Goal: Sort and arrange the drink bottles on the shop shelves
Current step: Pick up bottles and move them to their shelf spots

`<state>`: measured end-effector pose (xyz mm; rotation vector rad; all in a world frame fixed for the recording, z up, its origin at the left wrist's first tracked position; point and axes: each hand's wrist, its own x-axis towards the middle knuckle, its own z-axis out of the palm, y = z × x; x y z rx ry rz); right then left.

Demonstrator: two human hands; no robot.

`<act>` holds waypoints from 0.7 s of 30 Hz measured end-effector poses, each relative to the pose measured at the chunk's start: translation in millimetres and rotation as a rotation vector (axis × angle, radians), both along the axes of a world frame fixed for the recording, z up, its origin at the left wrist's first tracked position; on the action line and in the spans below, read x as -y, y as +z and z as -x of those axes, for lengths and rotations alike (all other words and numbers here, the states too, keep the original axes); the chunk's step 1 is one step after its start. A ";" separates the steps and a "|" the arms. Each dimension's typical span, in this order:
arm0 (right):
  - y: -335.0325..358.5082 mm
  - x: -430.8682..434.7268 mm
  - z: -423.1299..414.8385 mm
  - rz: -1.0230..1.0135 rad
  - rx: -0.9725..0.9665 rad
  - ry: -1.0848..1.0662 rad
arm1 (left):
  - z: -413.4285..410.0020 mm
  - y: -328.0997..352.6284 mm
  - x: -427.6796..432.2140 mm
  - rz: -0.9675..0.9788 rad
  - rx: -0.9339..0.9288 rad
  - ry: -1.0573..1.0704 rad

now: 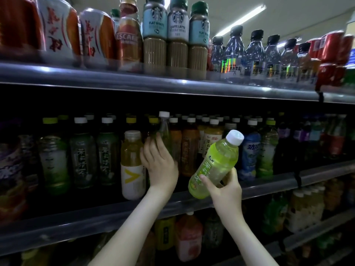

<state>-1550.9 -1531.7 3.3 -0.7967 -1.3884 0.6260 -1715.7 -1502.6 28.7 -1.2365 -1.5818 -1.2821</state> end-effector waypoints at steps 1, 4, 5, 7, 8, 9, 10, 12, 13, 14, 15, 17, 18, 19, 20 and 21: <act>0.3 -0.7 1.8 -0.001 0.007 0.001 | -0.5 -1.7 -0.8 -0.028 -0.025 -0.006; 3.0 -2.3 7.2 -0.010 0.023 -0.001 | 0.7 -4.4 -3.0 -0.070 -0.069 -0.051; 4.0 -2.9 9.0 -0.011 0.028 -0.002 | 0.9 -3.7 -3.2 -0.065 -0.065 -0.062; 5.3 -4.6 12.9 -0.008 0.032 -0.004 | 0.5 -2.4 -3.3 -0.056 -0.038 -0.080; 5.8 -5.4 14.7 -0.007 0.032 -0.005 | 0.3 -2.1 -3.2 -0.063 -0.021 -0.093; 6.1 -6.1 16.4 -0.007 0.033 -0.006 | -0.3 -1.6 -1.9 -0.071 -0.001 -0.102; 6.4 -6.6 18.0 -0.010 0.034 -0.007 | -0.7 -1.0 -0.3 -0.072 0.026 -0.106; 6.5 -6.2 21.4 -0.016 0.034 -0.005 | -1.2 0.5 4.4 -0.043 0.103 -0.117; 6.5 -5.5 22.9 -0.021 0.032 -0.005 | -1.7 1.7 7.1 -0.022 0.147 -0.137; 6.3 -4.9 24.4 -0.026 0.030 -0.007 | -2.5 3.2 9.9 0.000 0.188 -0.166; 6.2 -3.8 25.8 -0.032 0.026 -0.007 | -3.5 4.5 13.3 0.020 0.219 -0.197; 5.1 -2.6 28.2 -0.042 0.012 -0.006 | -5.3 7.2 23.9 0.048 0.262 -0.267; 4.7 -2.1 29.2 -0.046 0.006 -0.005 | -5.0 8.2 30.8 0.056 0.290 -0.303; 4.5 -1.4 30.2 -0.050 0.003 -0.005 | -3.8 9.2 37.9 0.069 0.325 -0.335; 4.0 -1.0 31.0 -0.055 0.001 -0.008 | -1.8 10.1 45.3 0.093 0.361 -0.357; 3.3 -0.6 31.7 -0.061 0.000 -0.012 | 1.2 10.2 50.8 0.119 0.389 -0.370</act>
